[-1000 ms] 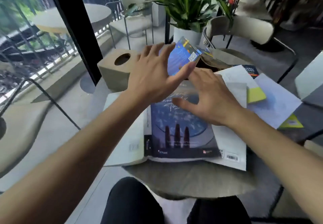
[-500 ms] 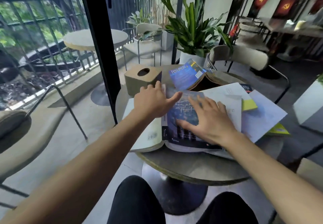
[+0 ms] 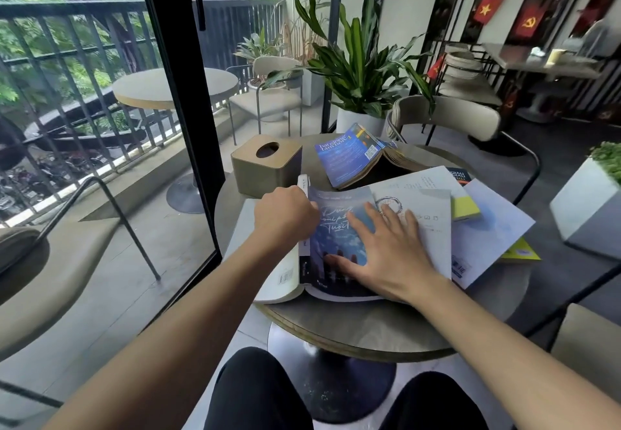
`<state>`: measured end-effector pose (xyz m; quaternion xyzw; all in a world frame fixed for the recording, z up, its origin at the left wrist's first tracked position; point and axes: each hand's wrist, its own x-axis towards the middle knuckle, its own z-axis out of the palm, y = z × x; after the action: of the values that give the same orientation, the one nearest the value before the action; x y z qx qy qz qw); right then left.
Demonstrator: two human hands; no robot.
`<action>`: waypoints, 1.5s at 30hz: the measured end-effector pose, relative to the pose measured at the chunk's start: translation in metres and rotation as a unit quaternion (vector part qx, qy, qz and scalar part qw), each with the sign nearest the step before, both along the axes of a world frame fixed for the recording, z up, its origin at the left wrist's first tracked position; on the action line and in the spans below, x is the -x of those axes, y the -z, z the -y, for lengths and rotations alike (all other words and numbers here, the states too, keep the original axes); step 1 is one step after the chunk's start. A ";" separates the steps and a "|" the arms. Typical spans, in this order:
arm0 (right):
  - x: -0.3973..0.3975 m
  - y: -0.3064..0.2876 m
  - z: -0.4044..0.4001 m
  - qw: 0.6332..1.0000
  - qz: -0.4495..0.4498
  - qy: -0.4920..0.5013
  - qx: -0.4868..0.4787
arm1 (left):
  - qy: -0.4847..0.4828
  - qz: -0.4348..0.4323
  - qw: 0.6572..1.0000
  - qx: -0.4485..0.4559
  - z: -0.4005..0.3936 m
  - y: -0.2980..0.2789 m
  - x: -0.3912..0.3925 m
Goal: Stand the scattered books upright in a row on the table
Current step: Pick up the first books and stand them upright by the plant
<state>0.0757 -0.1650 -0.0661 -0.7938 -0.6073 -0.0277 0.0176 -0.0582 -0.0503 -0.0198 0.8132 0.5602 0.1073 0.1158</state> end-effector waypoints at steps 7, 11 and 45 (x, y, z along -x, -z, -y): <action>0.011 -0.009 0.001 0.997 -0.047 -0.043 -0.039 | 0.001 0.111 0.989 -0.095 0.017 -0.019 0.024; 0.020 -0.020 -0.005 0.989 -0.084 -0.079 -0.093 | 0.029 0.168 0.969 -0.177 0.032 -0.039 0.035; -0.008 -0.024 -0.038 0.973 0.049 -0.104 -0.199 | 0.124 0.336 0.929 -0.092 0.034 0.013 0.013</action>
<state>0.0835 -0.1275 -0.0422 -0.7043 -0.6692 -0.1851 0.1480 -0.0715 -0.0845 -0.0329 0.7998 0.3711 0.4098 0.2339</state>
